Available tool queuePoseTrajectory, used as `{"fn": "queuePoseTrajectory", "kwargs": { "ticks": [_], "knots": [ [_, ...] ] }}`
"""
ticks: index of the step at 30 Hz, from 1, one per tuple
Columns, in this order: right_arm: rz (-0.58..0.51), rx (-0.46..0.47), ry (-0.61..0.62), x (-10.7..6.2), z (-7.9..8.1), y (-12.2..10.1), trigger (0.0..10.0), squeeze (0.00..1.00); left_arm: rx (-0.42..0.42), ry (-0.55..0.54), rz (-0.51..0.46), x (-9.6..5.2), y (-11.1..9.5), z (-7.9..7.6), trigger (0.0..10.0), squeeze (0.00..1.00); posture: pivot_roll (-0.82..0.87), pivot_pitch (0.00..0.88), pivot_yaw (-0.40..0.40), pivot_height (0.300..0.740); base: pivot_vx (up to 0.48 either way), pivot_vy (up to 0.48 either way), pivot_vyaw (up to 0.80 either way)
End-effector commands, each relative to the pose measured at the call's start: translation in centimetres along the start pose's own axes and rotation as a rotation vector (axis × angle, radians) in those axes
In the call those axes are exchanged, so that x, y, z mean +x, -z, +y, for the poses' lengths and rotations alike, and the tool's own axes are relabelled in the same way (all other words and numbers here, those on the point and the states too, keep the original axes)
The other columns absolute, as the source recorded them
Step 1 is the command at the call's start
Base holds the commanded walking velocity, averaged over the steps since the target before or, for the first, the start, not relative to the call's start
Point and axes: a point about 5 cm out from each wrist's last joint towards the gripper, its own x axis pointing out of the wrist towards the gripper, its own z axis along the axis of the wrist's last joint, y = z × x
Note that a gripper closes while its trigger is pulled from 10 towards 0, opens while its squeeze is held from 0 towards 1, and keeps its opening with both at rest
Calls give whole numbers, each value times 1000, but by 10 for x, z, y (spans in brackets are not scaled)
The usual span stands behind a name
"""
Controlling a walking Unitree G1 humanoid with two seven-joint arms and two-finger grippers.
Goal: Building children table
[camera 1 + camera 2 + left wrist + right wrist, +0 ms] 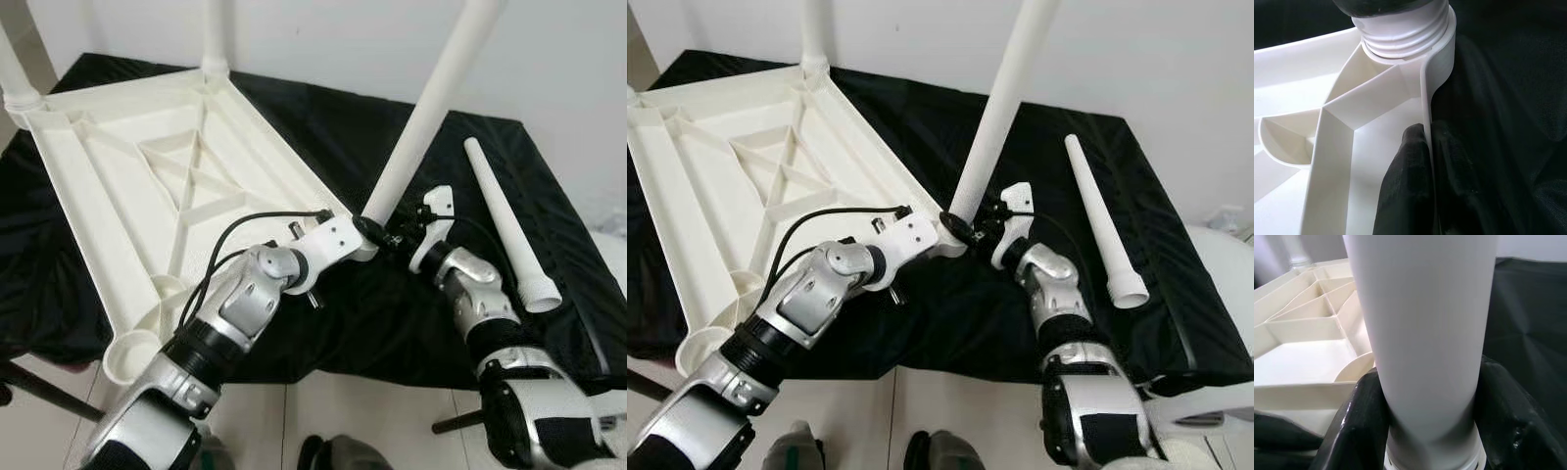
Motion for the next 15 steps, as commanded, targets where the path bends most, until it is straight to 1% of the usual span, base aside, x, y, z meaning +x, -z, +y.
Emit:
{"fn": "queuePoseTrajectory", "kwargs": {
  "ticks": [1,2,3,4,5,6,8,9,11,12,13,14,15],
  "knots": [
    [-88,54,49,12,15,-7,10000,0,31,22,-44,3,-12,-9,10000,0,91,21,-124,740,0,0,0],
    [-88,54,49,12,15,-7,10000,0,31,22,-44,3,-12,-9,10000,0,91,21,-124,740,0,0,0],
    [-104,58,89,15,21,-8,10000,0,33,22,-44,3,-12,-9,10000,0,93,18,-127,740,0,0,0],
    [-104,58,89,15,21,-8,10000,0,33,22,-44,3,-12,-9,10000,0,93,18,-127,740,0,0,0],
    [-122,69,148,20,27,-9,10000,0,34,22,-43,3,-12,-9,10000,0,96,15,-131,740,0,0,0],
    [-122,69,148,20,27,-9,10000,0,34,22,-43,3,-12,-9,10000,0,96,15,-131,740,0,0,0],
    [-154,87,215,28,39,-15,10000,0,33,21,-41,3,-11,-10,10000,0,97,13,-132,740,0,0,0],
    [-154,87,215,28,39,-15,10000,0,33,21,-41,3,-11,-10,10000,0,97,13,-132,740,0,0,0],
    [-142,69,323,33,44,-17,10000,0,33,22,-39,3,-11,-10,10000,0,99,10,-136,740,0,0,0],
    [-142,69,323,33,44,-17,10000,0,33,22,-39,3,-11,-10,10000,0,99,10,-136,740,0,0,0],
    [-134,48,364,35,46,-18,10000,0,33,22,-38,3,-10,-11,10000,0,99,10,-136,740,0,0,0],
    [-134,48,364,35,46,-18,10000,0,33,22,-38,3,-10,-11,10000,0,99,10,-136,740,0,0,0],
    [-138,20,396,37,49,-20,10000,0,32,23,-37,3,-10,-11,10000,0,100,7,-138,740,0,0,0]
  ]
}}
